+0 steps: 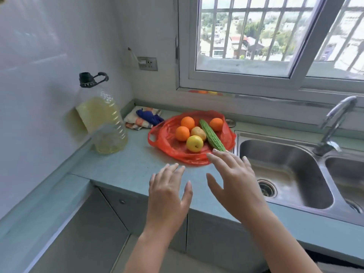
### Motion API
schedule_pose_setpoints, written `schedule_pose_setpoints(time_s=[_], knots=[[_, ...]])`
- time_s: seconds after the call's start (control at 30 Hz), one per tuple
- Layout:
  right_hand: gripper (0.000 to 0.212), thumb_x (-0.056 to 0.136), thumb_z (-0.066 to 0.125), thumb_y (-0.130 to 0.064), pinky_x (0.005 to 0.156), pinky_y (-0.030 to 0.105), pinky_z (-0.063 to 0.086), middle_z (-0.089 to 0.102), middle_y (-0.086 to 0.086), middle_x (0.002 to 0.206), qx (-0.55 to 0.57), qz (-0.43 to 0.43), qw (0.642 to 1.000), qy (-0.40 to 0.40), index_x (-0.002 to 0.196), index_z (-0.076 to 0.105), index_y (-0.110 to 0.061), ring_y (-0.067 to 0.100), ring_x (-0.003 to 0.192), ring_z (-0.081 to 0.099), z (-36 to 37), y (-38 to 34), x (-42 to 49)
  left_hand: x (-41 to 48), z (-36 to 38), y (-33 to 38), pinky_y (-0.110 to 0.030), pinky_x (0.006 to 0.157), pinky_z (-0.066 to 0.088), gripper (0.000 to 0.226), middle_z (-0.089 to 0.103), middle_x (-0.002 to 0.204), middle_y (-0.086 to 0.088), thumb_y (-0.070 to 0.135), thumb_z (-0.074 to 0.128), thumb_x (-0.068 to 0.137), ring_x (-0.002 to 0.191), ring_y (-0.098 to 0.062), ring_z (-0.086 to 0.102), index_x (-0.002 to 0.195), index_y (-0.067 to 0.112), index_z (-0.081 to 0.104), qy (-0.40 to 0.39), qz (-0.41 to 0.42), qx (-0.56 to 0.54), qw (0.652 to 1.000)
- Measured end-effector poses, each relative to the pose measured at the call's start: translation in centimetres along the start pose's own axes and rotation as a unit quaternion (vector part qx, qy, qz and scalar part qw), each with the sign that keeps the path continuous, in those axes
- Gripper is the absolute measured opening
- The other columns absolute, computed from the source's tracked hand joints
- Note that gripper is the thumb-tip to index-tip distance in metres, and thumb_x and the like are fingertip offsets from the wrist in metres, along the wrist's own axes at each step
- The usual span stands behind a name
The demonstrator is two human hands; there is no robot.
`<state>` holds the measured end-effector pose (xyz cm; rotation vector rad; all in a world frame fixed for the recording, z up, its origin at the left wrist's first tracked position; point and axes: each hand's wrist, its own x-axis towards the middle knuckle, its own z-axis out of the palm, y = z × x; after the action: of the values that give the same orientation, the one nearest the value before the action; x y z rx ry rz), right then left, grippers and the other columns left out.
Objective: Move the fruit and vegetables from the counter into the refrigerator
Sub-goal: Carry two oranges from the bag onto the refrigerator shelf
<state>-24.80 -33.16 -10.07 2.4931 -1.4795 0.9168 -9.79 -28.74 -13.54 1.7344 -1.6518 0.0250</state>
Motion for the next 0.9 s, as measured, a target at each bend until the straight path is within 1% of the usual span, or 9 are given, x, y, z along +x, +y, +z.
schedule_pose_setpoints(time_s=[0.07, 0.13, 0.2, 0.27, 0.33, 0.4, 0.53, 0.73, 0.9], knots=[[0.042, 0.076, 0.060, -0.029, 0.092, 0.058, 0.038, 0.064, 0.007, 0.117, 0.000, 0.004, 1.000, -0.008, 0.115, 0.062, -0.013, 0.030, 0.111, 0.059, 1.5, 0.9, 1.6, 1.7, 0.9, -1.3, -0.039, 0.099, 0.033, 0.049, 0.060, 0.122, -0.005, 0.040, 0.039, 0.084, 0.118, -0.024, 0.050, 0.119, 0.012, 0.059, -0.010, -0.013, -0.023, 1.000], [0.044, 0.075, 0.070, -0.023, 0.091, 0.061, 0.038, 0.064, 0.008, 0.117, 0.003, 0.004, 1.000, -0.009, 0.116, 0.062, -0.013, 0.032, 0.110, 0.058, 3.0, 1.7, 3.5, 3.5, 2.0, -2.2, -0.035, 0.101, 0.030, 0.052, 0.057, 0.126, -0.004, 0.043, 0.037, 0.083, 0.121, -0.021, 0.046, 0.122, 0.014, 0.057, -0.029, -0.030, -0.055, 0.998], [0.047, 0.072, 0.075, -0.019, 0.090, 0.063, 0.037, 0.064, 0.009, 0.116, 0.007, 0.003, 1.000, -0.012, 0.116, 0.061, -0.012, 0.034, 0.110, 0.058, 4.6, 2.5, 5.7, 5.8, 3.3, -3.3, -0.035, 0.102, 0.031, 0.053, 0.055, 0.127, -0.004, 0.043, 0.038, 0.083, 0.122, -0.021, 0.045, 0.123, 0.014, 0.056, -0.034, -0.028, -0.056, 0.997], [0.044, 0.073, 0.072, -0.021, 0.090, 0.064, 0.037, 0.064, 0.010, 0.116, 0.016, -0.001, 1.000, -0.017, 0.115, 0.062, -0.012, 0.035, 0.109, 0.058, 6.5, 3.5, 8.0, 8.2, 4.8, -4.3, -0.038, 0.101, 0.033, 0.052, 0.056, 0.127, -0.006, 0.042, 0.039, 0.084, 0.121, -0.024, 0.047, 0.122, 0.013, 0.057, -0.031, -0.017, -0.047, 0.998], [0.042, 0.074, 0.063, -0.026, 0.089, 0.064, 0.038, 0.064, 0.010, 0.115, 0.025, 0.000, 0.999, -0.022, 0.113, 0.062, -0.012, 0.034, 0.108, 0.059, 8.4, 4.5, 10.2, 10.7, 6.4, -5.3, -0.039, 0.101, 0.033, 0.051, 0.056, 0.127, -0.007, 0.042, 0.039, 0.084, 0.121, -0.025, 0.047, 0.122, 0.013, 0.057, -0.032, -0.014, -0.040, 0.999], [0.042, 0.074, 0.057, -0.028, 0.090, 0.063, 0.038, 0.064, 0.010, 0.115, 0.041, 0.013, 0.999, -0.033, 0.112, 0.063, -0.012, 0.033, 0.109, 0.058, 10.2, 5.7, 12.6, 13.3, 7.8, -6.3, -0.044, 0.101, 0.036, 0.050, 0.057, 0.125, -0.008, 0.041, 0.040, 0.084, 0.120, -0.026, 0.049, 0.120, 0.012, 0.058, -0.037, -0.013, -0.034, 0.999], [0.042, 0.074, 0.057, -0.029, 0.089, 0.062, 0.040, 0.064, 0.009, 0.115, 0.045, 0.014, 0.998, -0.052, 0.113, 0.062, -0.013, 0.033, 0.109, 0.058, 14.3, 8.6, 16.9, 18.1, 11.2, -8.5, -0.054, 0.095, 0.042, 0.048, 0.060, 0.121, -0.010, 0.038, 0.042, 0.083, 0.116, -0.030, 0.052, 0.117, 0.010, 0.061, -0.044, -0.007, -0.017, 0.999], [0.041, 0.070, 0.074, -0.017, 0.086, 0.064, 0.041, 0.065, 0.010, 0.112, 0.043, 0.030, 0.995, -0.089, 0.109, 0.064, -0.012, 0.034, 0.107, 0.059, 20.0, 12.7, 21.2, 22.3, 15.3, -11.2, -0.049, 0.096, 0.043, 0.048, 0.060, 0.121, -0.010, 0.038, 0.044, 0.081, 0.115, -0.030, 0.053, 0.117, 0.010, 0.061, -0.068, -0.034, -0.032, 0.997], [0.039, 0.077, 0.069, -0.019, 0.092, 0.064, 0.036, 0.063, 0.009, 0.116, 0.058, 0.065, 0.988, -0.131, 0.114, 0.062, -0.011, 0.032, 0.112, 0.055, 23.8, 15.0, 23.8, 25.6, 18.3, -13.7, -0.044, 0.100, 0.040, 0.051, 0.058, 0.125, -0.008, 0.041, 0.042, 0.082, 0.117, -0.028, 0.051, 0.119, 0.011, 0.059, -0.121, -0.047, -0.038, 0.991]])
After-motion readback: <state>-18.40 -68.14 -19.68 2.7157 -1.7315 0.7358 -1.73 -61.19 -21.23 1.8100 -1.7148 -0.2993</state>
